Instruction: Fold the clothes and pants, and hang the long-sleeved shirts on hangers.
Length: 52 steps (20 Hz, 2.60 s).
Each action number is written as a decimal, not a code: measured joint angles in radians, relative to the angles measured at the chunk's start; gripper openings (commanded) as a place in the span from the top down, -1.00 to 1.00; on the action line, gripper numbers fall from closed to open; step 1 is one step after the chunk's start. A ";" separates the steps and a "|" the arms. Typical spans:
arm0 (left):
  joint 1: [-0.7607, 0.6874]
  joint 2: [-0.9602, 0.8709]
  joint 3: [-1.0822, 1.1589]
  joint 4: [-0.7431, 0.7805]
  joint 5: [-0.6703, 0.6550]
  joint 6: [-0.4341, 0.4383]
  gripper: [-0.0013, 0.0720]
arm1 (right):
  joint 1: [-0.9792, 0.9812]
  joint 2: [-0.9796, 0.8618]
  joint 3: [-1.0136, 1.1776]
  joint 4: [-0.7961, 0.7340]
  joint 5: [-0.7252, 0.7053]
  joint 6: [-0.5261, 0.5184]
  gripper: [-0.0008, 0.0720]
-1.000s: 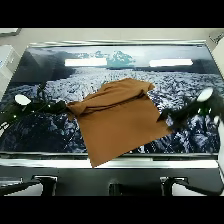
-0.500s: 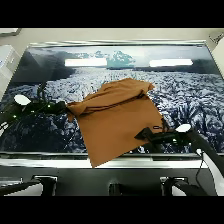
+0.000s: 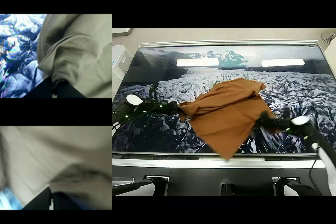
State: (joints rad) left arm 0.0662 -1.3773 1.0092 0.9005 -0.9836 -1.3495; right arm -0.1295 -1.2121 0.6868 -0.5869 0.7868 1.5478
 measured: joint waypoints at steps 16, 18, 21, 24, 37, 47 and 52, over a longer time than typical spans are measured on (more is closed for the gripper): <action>-0.089 -0.033 -0.005 0.000 -0.061 0.000 0.88 | -0.220 -0.085 -0.081 -0.303 0.497 -0.080 -0.66; -0.089 -0.033 -0.005 0.000 -0.062 0.000 0.88 | -0.220 -0.084 -0.168 -0.223 0.510 -0.122 -0.66; -0.090 -0.033 -0.005 0.000 -0.063 0.000 0.88 | -0.186 -0.083 -0.243 -0.144 0.499 -0.161 -0.66; -0.090 -0.033 -0.005 0.000 -0.065 0.000 0.88 | -0.072 -0.082 -0.271 -0.084 0.432 -0.153 -0.07; -0.065 0.136 0.293 0.026 -0.012 0.016 0.89 | -0.003 0.117 0.397 -0.073 0.290 -0.186 0.86; -0.062 0.514 0.932 0.036 0.231 -0.030 0.89 | -0.051 0.278 1.394 -0.381 0.298 -0.155 0.86; -0.062 0.613 0.971 0.045 0.269 -0.096 0.89 | -0.052 0.362 1.450 -0.439 0.250 -0.095 0.86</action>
State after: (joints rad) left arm 0.0044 -0.7647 1.9804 0.9451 -0.7151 -1.4452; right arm -0.1818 -0.8505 2.1365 -1.0260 1.0370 1.4528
